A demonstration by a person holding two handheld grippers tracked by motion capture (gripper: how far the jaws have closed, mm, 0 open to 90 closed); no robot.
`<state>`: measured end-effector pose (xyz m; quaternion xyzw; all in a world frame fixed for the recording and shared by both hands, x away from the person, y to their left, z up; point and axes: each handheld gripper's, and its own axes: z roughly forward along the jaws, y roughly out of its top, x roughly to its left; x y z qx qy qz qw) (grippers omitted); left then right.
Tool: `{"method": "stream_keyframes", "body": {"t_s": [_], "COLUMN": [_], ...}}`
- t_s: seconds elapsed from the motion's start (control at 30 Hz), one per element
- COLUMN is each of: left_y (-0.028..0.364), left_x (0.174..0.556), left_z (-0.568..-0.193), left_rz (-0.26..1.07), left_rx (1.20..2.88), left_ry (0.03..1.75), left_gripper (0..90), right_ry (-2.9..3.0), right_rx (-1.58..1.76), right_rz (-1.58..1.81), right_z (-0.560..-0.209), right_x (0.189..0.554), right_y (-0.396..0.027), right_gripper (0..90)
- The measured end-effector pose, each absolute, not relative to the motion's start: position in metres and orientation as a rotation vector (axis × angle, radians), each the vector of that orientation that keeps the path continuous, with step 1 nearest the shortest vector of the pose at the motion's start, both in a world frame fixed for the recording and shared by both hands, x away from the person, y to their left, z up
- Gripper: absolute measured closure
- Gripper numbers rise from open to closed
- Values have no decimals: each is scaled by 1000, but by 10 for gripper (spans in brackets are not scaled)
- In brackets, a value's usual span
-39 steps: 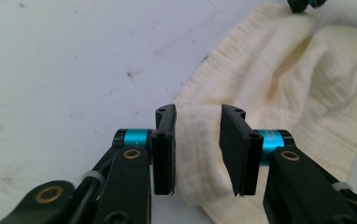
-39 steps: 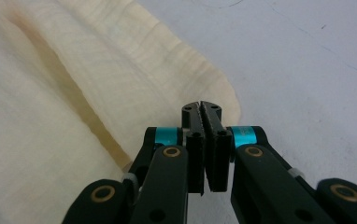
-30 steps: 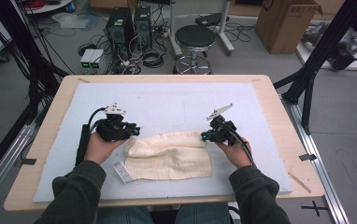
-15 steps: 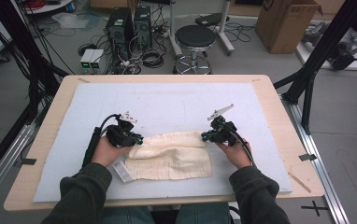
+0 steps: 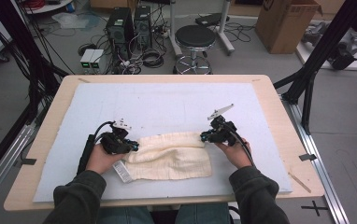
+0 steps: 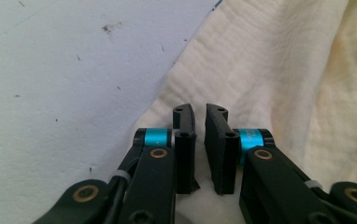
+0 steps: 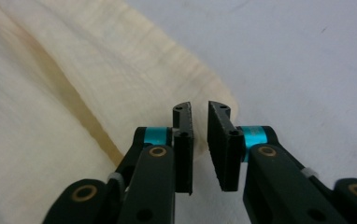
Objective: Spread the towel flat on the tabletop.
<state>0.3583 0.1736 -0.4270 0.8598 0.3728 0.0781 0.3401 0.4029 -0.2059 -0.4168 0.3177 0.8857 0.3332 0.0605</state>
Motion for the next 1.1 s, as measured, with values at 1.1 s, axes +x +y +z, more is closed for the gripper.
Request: {"method": "stream_keyframes", "body": {"t_s": [1.1], "left_y": [188], "left_x": [361], "left_z": [-426], "left_rz": [334], "left_rx": [2195], "left_ry": [1075], "left_gripper": [759], "right_ry": [2653], "right_rx": [954], "right_rz": [956], "right_z": [-430], "right_x": [410], "right_y": [-193], "right_gripper": [844]}}
